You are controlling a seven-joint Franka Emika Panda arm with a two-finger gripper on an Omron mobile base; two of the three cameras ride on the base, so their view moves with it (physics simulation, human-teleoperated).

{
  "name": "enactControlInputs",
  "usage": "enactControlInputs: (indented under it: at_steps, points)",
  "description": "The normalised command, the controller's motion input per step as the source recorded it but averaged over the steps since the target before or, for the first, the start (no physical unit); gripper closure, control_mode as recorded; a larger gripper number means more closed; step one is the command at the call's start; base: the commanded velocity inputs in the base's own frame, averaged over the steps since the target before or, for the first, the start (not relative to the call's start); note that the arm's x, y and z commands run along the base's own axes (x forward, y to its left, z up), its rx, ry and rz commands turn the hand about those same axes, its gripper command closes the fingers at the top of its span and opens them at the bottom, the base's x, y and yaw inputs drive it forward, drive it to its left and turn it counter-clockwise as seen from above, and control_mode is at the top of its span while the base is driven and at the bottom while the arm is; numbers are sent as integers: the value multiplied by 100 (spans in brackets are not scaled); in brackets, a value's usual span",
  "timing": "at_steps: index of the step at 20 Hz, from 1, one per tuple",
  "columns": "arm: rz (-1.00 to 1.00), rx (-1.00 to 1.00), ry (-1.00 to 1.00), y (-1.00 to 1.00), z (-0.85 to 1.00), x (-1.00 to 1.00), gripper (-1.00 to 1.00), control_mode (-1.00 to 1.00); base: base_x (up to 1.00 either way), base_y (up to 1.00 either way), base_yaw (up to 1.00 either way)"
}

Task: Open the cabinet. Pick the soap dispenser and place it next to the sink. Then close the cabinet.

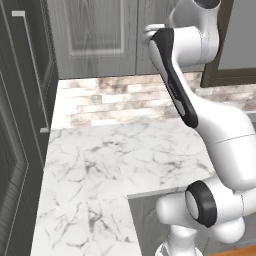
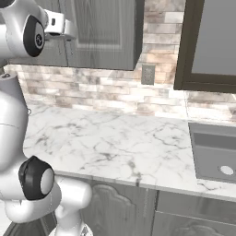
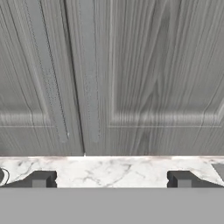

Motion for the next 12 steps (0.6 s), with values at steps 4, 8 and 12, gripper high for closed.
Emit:
enactControlInputs:
  at_steps: [4,8,12]
  points:
    - [0,1,-19,0,-2,27,-100,-100,0,0,0]
    - [0,6,-2,4,0,20,-100,-100,0,0,0]
    - [0,15,4,10,0,4,-100,-100,0,0,0]
